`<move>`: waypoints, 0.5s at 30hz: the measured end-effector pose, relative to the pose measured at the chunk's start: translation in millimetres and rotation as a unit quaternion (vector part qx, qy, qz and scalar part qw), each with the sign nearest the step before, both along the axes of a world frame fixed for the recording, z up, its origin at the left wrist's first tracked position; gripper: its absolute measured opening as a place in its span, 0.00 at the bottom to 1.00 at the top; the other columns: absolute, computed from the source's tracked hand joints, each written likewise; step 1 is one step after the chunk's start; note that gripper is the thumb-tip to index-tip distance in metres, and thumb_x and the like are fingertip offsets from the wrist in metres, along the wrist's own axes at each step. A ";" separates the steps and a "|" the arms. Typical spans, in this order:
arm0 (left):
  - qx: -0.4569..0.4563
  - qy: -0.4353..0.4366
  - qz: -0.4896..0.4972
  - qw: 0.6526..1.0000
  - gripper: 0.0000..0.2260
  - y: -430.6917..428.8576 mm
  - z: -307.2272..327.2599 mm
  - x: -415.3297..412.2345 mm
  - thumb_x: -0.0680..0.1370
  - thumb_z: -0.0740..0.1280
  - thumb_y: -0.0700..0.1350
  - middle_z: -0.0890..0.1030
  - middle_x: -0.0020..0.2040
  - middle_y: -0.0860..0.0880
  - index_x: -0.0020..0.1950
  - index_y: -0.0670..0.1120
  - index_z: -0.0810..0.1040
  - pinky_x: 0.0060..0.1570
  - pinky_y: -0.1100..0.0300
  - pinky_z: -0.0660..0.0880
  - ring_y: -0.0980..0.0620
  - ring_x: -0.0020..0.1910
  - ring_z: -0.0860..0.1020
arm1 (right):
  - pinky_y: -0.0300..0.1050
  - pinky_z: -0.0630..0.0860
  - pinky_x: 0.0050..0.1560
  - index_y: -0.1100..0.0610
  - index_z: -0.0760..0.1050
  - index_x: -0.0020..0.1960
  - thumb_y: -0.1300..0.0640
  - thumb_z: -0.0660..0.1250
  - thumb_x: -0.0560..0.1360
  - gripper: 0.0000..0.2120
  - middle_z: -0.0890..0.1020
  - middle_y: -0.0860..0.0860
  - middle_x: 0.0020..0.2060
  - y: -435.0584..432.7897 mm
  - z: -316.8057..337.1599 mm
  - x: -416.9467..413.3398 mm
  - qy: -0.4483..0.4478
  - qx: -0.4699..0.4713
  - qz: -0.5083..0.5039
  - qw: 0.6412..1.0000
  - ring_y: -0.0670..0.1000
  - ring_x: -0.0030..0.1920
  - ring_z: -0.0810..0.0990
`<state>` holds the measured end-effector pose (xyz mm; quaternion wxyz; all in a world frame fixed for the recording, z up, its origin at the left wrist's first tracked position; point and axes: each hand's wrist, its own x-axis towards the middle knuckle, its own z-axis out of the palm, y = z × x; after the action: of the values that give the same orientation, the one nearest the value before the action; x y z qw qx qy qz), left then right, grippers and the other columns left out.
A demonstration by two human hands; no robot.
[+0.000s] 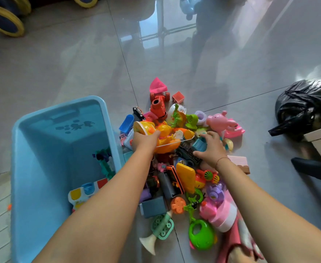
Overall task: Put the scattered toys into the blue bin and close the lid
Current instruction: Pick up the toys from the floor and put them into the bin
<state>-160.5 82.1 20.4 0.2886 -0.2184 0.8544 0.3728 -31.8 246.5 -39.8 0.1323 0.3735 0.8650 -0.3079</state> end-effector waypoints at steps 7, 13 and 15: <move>0.135 -0.003 0.062 0.989 0.18 -10.5 26.6 4.7 0.74 0.69 0.50 0.77 0.53 0.45 0.59 0.43 0.73 0.39 0.56 0.73 0.46 0.50 0.76 | 0.57 0.66 0.66 0.52 0.62 0.70 0.50 0.75 0.64 0.39 0.63 0.56 0.67 -10.8 -1.6 -3.0 -0.021 0.004 -0.014 1.000 0.58 0.65 0.68; 0.370 -0.053 0.116 0.920 0.19 -40.3 82.2 2.6 0.76 0.66 0.50 0.80 0.56 0.41 0.63 0.42 0.72 0.45 0.49 0.78 0.42 0.51 0.80 | 0.47 0.67 0.63 0.57 0.65 0.69 0.54 0.76 0.66 0.35 0.69 0.61 0.63 -15.2 35.2 14.5 0.094 -0.038 -0.145 0.984 0.59 0.63 0.69; 0.431 -0.068 0.100 0.894 0.17 -57.3 105.7 0.6 0.77 0.62 0.49 0.79 0.58 0.40 0.63 0.43 0.73 0.45 0.50 0.78 0.43 0.53 0.79 | 0.43 0.69 0.57 0.59 0.68 0.68 0.56 0.75 0.67 0.32 0.74 0.60 0.62 -16.4 51.6 20.4 0.123 -0.052 -0.165 0.977 0.58 0.61 0.73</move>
<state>-159.9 24.8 126.1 0.3729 -0.1813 0.5619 0.7158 -11.4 230.1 11.8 -0.0085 0.4631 0.7838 -0.4138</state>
